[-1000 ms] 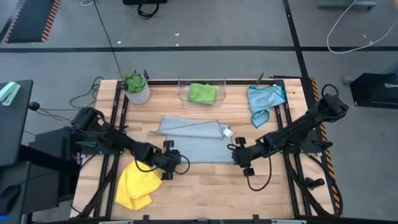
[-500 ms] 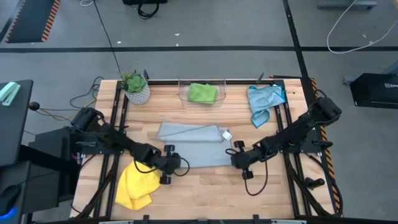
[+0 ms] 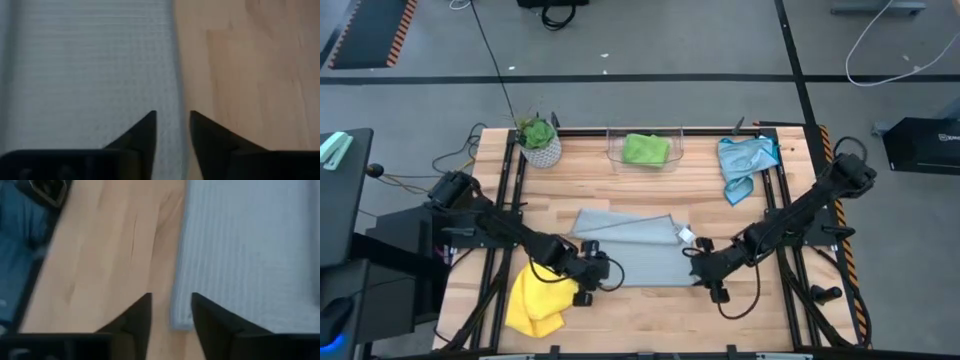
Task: Fold microfiber towels
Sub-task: Fold the gray microfiber cloth
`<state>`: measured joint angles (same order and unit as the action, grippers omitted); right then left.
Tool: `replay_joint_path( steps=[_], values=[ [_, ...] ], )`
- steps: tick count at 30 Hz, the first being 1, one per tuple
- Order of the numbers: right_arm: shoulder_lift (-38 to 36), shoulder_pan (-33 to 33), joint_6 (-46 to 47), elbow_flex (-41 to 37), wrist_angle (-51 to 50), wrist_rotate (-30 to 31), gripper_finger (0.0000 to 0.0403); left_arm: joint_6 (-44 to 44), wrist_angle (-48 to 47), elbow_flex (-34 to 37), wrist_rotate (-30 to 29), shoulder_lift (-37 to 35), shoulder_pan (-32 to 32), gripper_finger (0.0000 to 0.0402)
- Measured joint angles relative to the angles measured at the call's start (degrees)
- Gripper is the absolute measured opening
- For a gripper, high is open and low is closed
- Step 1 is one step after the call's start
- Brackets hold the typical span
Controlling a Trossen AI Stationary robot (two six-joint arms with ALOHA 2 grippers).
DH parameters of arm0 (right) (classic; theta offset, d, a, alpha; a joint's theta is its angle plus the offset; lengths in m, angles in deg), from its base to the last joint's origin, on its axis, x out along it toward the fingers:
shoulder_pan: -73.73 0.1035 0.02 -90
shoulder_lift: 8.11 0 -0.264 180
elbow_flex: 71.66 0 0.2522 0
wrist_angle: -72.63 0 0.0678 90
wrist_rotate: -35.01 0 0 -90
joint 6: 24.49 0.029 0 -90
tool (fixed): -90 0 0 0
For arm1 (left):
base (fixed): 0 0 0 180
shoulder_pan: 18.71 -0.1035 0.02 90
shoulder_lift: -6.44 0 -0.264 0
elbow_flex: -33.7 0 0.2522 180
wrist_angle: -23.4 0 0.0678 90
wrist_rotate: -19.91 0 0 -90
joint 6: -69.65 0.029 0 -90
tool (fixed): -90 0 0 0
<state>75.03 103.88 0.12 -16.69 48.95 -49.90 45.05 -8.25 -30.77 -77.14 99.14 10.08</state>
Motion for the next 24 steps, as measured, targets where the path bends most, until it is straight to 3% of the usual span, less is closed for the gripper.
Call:
replay_joint_path(
  steps=[4,7,16,20,24],
  values=[
    [-4.50,-4.37,0.80,3.42,-3.43,0.22,0.0209,1.08,-9.80,-3.22,-0.15,-4.43,-1.59,0.0198],
    [-6.28,-9.33,1.21,3.54,-3.47,0.15,0.0228,2.75,-10.26,-0.47,-0.21,-9.31,-3.13,0.0218],
    [-3.21,-21.02,-6.98,2.14,0.08,-4.40,0.0227,1.96,-12.11,15.49,4.16,-25.27,-14.41,0.0175],
    [-3.16,-24.46,-8.40,2.14,0.93,-6.38,0.0227,0.72,-14.26,18.44,6.45,-27.06,-18.89,0.0174],
    [-3.16,-27.26,-10.28,2.06,1.09,-7.34,0.0227,0.79,-17.65,19.84,6.87,-25.12,-21.60,0.0198]
  ],
)
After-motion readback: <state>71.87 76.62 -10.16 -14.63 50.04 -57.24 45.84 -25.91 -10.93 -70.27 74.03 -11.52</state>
